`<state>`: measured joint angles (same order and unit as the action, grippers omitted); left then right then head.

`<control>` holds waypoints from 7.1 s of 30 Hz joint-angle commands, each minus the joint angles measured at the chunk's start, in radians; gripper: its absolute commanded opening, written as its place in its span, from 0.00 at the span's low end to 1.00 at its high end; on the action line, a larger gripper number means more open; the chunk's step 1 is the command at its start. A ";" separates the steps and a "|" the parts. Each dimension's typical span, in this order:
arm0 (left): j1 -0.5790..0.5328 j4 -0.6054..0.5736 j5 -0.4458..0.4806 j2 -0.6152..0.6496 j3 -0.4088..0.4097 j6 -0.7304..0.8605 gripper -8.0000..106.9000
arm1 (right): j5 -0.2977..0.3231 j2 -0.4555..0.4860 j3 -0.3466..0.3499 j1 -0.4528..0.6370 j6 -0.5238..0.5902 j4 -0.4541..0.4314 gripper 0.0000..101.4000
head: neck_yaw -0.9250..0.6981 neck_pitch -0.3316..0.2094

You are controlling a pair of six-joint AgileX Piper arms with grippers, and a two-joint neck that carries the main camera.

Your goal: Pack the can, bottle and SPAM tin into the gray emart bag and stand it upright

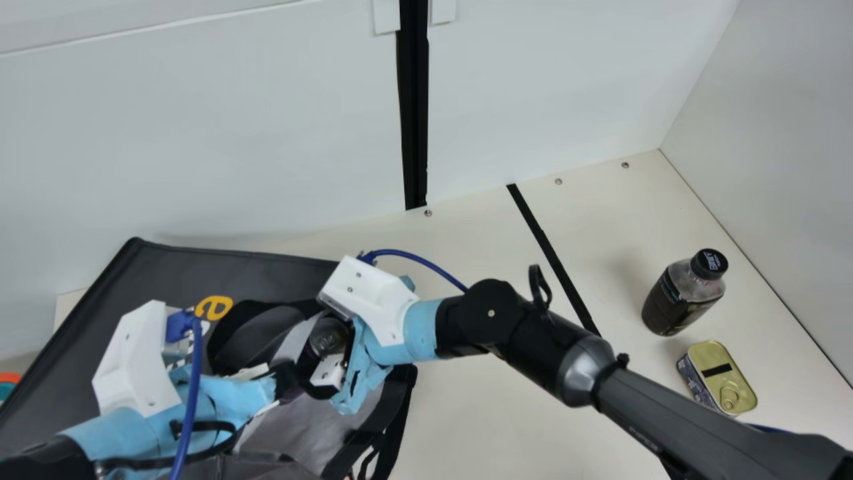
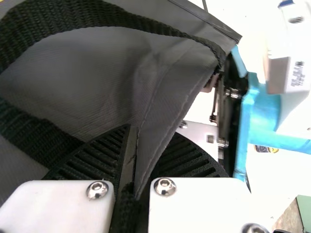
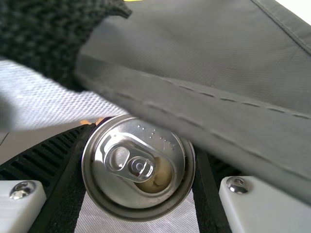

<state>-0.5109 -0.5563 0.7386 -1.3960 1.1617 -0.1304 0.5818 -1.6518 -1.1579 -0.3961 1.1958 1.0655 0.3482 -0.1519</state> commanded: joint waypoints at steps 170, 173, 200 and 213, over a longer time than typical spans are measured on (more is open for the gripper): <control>0.000 0.000 0.000 0.000 0.000 0.000 0.00 | 0.632 0.644 -0.285 0.757 -1.106 -1.301 0.94 | 0.001 -0.023; 0.000 0.000 0.000 0.000 0.000 0.000 0.00 | 0.638 0.647 -0.283 0.759 -1.125 -1.315 0.94 | 0.001 -0.023; 0.000 0.000 0.000 0.000 0.000 0.000 0.00 | 0.638 0.675 -0.261 0.871 -1.091 -1.255 0.94 | 0.001 -0.023; 0.000 0.000 0.000 0.000 0.000 0.000 0.00 | 0.638 0.636 -0.260 0.879 -1.071 -1.237 0.94 | 0.001 -0.023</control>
<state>-0.5109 -0.5563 0.7386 -1.3960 1.1617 -0.1304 1.2202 -1.0141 -1.4169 0.4824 0.1230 -0.1726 0.3482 -0.1503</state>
